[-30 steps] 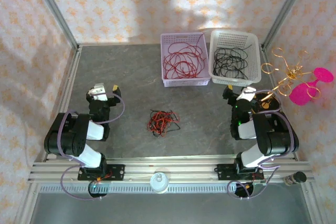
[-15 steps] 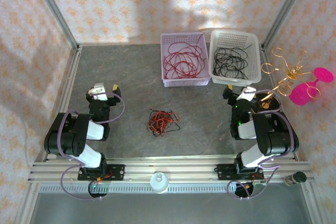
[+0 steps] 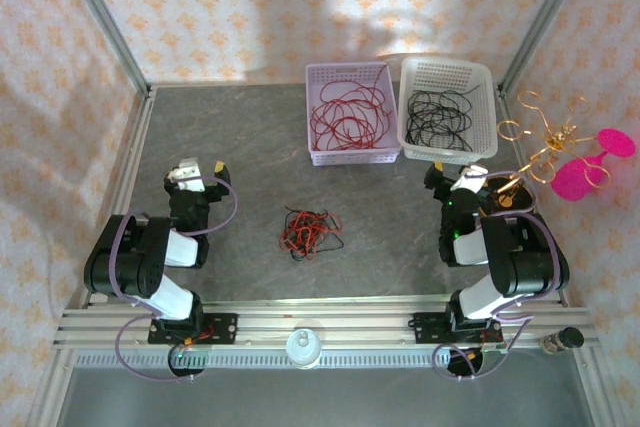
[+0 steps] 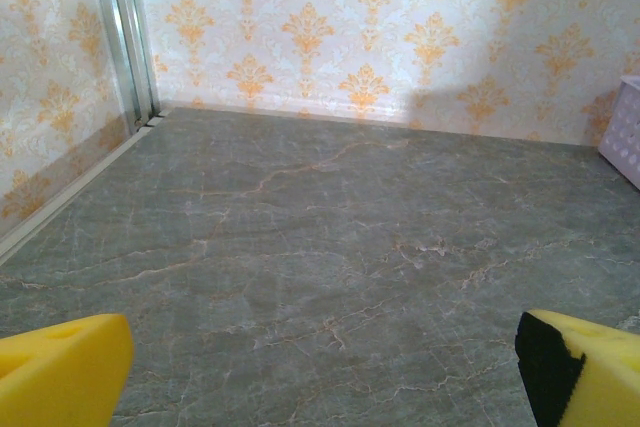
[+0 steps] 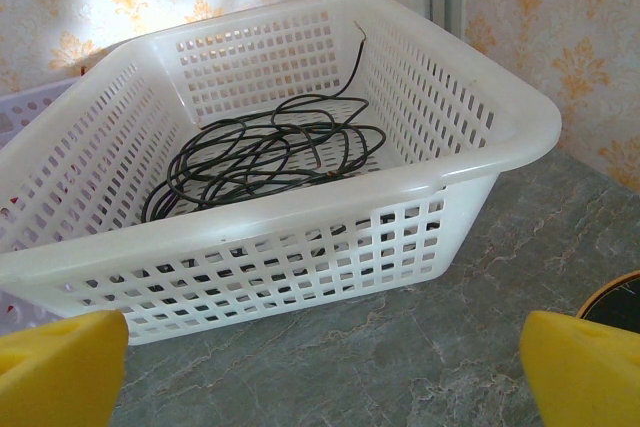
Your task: Untangle the cables
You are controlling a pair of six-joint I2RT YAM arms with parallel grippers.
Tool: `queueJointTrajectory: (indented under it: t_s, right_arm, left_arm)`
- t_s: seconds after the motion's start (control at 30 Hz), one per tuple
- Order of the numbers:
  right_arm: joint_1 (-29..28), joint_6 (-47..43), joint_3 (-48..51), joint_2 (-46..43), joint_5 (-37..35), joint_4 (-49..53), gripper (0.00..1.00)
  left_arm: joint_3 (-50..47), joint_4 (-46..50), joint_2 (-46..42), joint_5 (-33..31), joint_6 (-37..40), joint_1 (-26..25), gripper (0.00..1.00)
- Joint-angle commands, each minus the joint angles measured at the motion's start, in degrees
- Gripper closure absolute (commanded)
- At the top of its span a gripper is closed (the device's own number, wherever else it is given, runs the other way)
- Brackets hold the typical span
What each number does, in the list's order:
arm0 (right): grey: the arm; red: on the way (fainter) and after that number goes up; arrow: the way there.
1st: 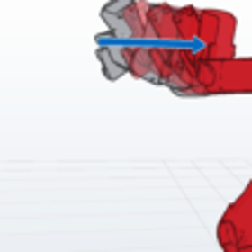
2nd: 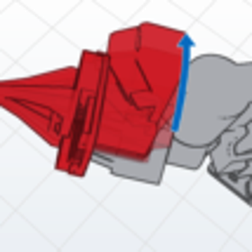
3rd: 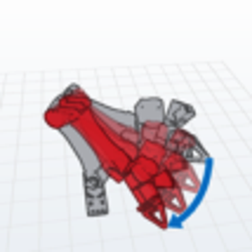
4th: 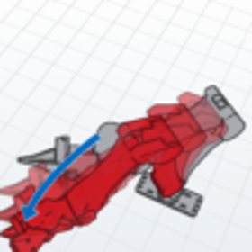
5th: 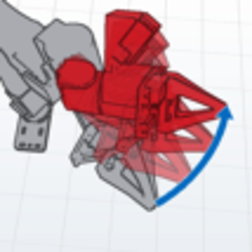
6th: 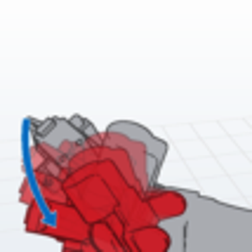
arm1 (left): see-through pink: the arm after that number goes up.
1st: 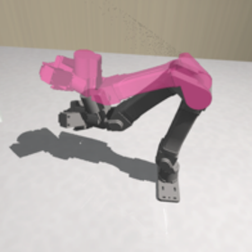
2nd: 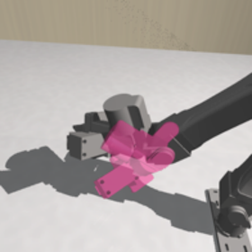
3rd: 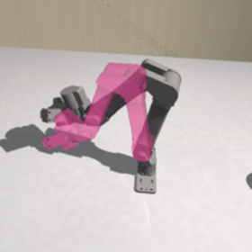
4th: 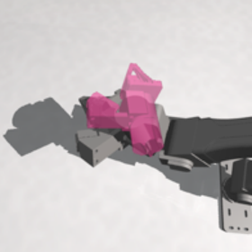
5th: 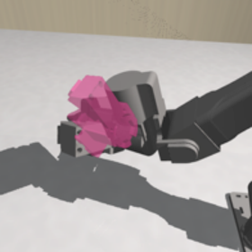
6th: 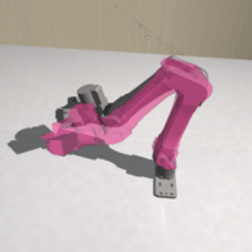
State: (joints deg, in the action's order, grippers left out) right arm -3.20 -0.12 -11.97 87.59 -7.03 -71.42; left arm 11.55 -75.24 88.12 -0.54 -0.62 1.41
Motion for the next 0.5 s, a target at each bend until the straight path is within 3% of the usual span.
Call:
queueJointTrajectory:
  t_s: [0.0,0.47]
  right_arm:
    - [0.13,-0.74,-0.7,-0.34,-0.18,-0.48,0.0]
    - [0.15,-0.69,-0.55,-0.54,-0.22,-0.74,0.0]
  left_arm:
    - [0.91,-0.13,-0.09,-0.96,-0.83,-0.58,0.01]
    - [0.88,-0.16,-0.08,-1.04,-0.81,-0.59,0.01]
